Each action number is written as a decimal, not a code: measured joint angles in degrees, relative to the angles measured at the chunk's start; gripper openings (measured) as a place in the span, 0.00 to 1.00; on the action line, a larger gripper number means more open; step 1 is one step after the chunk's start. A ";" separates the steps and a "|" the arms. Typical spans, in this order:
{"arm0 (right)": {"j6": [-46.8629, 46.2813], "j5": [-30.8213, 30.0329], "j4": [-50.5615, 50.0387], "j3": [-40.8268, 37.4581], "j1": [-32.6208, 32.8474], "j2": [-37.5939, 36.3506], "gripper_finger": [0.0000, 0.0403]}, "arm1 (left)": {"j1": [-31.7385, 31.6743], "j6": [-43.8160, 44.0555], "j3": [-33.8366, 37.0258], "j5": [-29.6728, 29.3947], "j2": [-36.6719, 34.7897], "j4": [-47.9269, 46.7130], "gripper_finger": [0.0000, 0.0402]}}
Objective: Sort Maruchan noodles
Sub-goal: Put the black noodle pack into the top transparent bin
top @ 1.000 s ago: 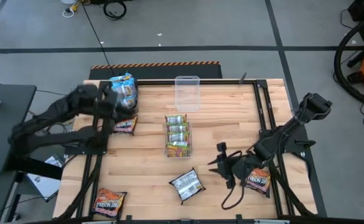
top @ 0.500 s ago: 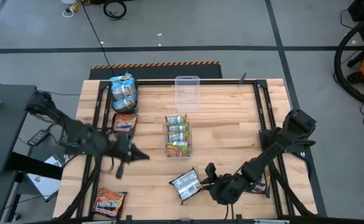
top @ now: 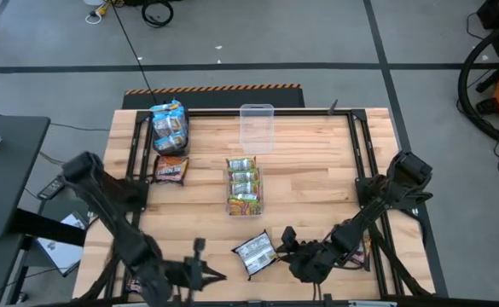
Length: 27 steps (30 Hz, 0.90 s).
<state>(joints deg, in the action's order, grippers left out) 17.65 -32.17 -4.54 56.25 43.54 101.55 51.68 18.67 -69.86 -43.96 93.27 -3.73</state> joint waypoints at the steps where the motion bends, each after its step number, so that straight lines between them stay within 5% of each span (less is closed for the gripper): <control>1: -0.48 0.07 -0.22 0.00 -0.05 0.21 0.44 | 0.00 0.65 -0.93 -0.31 1.81 -0.03 0.04; 12: -10.42 -3.05 -2.23 0.00 2.91 0.46 0.50 | -0.74 -4.84 -11.90 -6.70 21.86 -2.89 0.18; 21: -22.21 -10.24 -4.51 0.02 7.46 -0.19 0.51 | -4.01 1.09 -11.99 -2.18 24.10 -19.28 0.32; 27: -28.27 -10.43 -7.30 0.00 7.87 -0.19 0.52 | -7.09 -6.33 -11.92 2.47 25.81 -21.24 0.38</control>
<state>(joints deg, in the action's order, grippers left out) -10.63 -42.60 -11.85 56.25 51.42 101.36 44.59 12.34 -81.77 -41.49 119.08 -24.97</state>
